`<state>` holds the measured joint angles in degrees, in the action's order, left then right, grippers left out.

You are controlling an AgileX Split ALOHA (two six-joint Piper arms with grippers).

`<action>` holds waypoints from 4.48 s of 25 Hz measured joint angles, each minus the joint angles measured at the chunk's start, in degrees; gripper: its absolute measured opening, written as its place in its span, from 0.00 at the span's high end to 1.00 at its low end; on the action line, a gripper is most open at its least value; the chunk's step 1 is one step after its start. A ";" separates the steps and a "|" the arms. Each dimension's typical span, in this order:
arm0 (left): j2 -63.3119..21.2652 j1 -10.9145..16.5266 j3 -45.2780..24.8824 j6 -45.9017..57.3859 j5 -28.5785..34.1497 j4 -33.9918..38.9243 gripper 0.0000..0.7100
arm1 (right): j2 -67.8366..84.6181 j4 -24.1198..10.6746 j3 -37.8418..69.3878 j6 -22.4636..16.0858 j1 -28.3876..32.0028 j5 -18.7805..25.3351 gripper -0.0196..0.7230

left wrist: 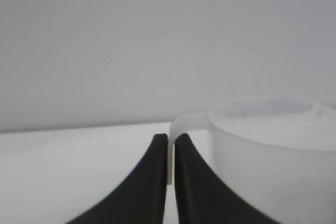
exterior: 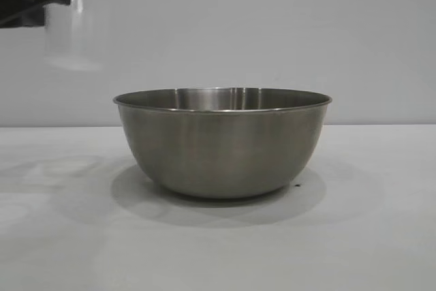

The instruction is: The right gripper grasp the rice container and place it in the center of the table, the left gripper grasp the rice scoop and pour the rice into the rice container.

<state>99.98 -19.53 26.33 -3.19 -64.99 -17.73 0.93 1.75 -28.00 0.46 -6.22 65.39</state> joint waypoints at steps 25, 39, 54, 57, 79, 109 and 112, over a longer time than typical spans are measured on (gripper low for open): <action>15.23 0.00 -0.49 0.00 -0.21 -0.80 1.00 | 0.00 0.00 0.00 0.00 0.00 0.00 0.22; 15.23 0.00 -3.12 1.08 -0.34 -0.80 0.67 | 0.00 0.00 0.00 0.00 0.00 0.00 0.22; 1.63 0.00 -14.36 7.44 -0.34 8.27 0.67 | 0.00 0.00 0.00 0.00 0.00 0.00 0.22; -2.57 0.00 -14.59 5.51 1.56 9.99 0.67 | 0.00 0.00 0.00 0.00 0.00 0.00 0.22; -41.99 0.00 1.80 4.05 70.78 17.50 0.67 | 0.00 0.00 0.00 0.00 0.00 0.00 0.22; -96.64 0.00 8.12 1.16 135.61 14.68 0.44 | 0.00 0.00 0.00 0.00 0.00 0.00 0.22; -98.98 0.00 7.49 1.30 137.53 17.42 0.44 | 0.00 0.00 0.00 0.00 0.00 0.00 0.22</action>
<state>1.00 -19.53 33.82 -1.89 72.53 -0.30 0.93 1.75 -28.00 0.46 -6.22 65.39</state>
